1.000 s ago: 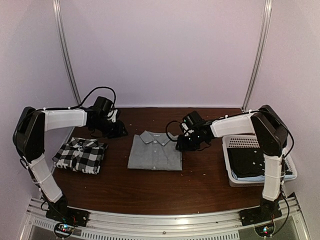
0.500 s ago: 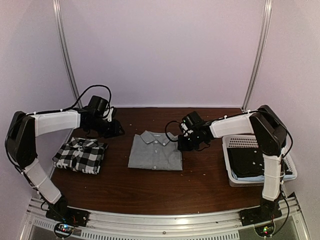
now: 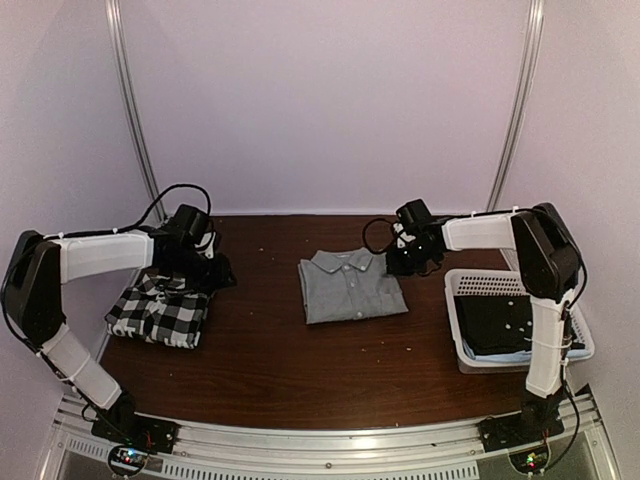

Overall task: Fold and stack the long sleeve shirts
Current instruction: Move the square-folded shirt to the center of the board.

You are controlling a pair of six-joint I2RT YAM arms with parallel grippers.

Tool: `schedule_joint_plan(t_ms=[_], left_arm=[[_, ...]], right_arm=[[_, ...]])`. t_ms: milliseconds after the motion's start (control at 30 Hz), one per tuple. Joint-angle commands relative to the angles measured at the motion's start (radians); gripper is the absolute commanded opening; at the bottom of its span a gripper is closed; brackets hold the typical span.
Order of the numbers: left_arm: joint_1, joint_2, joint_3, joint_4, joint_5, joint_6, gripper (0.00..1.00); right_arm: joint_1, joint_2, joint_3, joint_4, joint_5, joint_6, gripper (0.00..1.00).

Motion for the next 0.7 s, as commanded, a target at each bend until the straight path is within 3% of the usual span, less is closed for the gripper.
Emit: schedule_joint_plan(t_ms=[0, 200, 500, 667], left_arm=[[0.006, -0.053, -0.044, -0.049, -0.113, -0.066, 0.42], [0.006, -0.080, -0.081, -0.112, -0.265, -0.106, 0.45], [0.006, 0.010, -0.081, -0.130, -0.343, -0.082, 0.48], [0.006, 0.078, -0.051, -0.132, -0.366, -0.059, 0.46]], right_arm=[[-0.048, 0.023, 0.030, -0.041, 0.037, -0.063, 0.00], [-0.083, 0.024, 0.028, -0.029, 0.014, -0.085, 0.00], [-0.093, 0.024, 0.024, -0.012, -0.029, -0.095, 0.00], [-0.096, 0.020, 0.015, -0.008, -0.040, -0.100, 0.00]])
